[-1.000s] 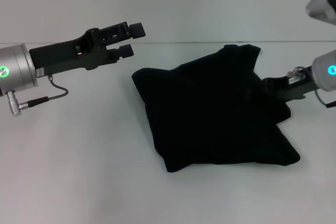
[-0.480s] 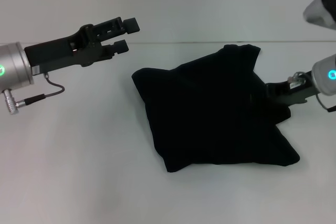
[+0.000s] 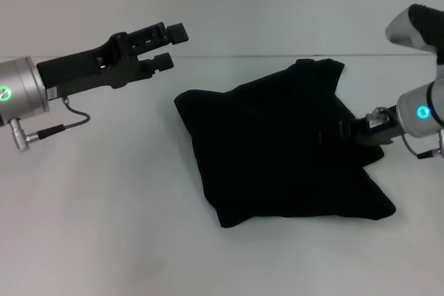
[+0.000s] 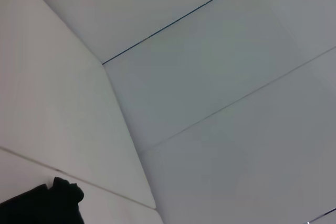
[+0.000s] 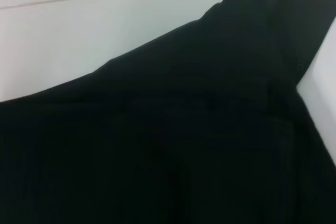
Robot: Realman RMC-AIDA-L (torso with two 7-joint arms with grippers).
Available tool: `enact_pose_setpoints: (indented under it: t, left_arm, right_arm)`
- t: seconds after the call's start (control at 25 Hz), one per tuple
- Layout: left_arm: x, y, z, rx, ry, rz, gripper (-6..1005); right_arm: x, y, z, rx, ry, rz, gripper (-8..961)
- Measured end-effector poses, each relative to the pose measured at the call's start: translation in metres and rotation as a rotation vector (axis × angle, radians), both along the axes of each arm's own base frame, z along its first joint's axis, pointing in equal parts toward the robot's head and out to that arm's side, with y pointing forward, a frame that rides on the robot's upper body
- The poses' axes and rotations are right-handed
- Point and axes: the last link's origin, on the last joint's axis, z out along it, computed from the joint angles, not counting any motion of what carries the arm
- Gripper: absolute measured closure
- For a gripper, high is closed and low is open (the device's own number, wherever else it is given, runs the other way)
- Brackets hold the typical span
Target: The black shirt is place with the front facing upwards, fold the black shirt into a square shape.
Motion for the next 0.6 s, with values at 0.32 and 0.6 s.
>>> enact_pose_setpoints:
  t: [0.32, 0.6]
  left_arm:
    - [0.002, 0.001, 0.002, 0.009, -0.017, -0.001, 98]
    - [0.003, 0.001, 0.0, 0.01, -0.019, 0.0, 98]
  right_arm:
    - [-0.004, -0.005, -0.009, -0.023, 0.056, -0.004, 255]
    - [-0.022, -0.006, -0.013, -0.052, 0.13, 0.039, 255]
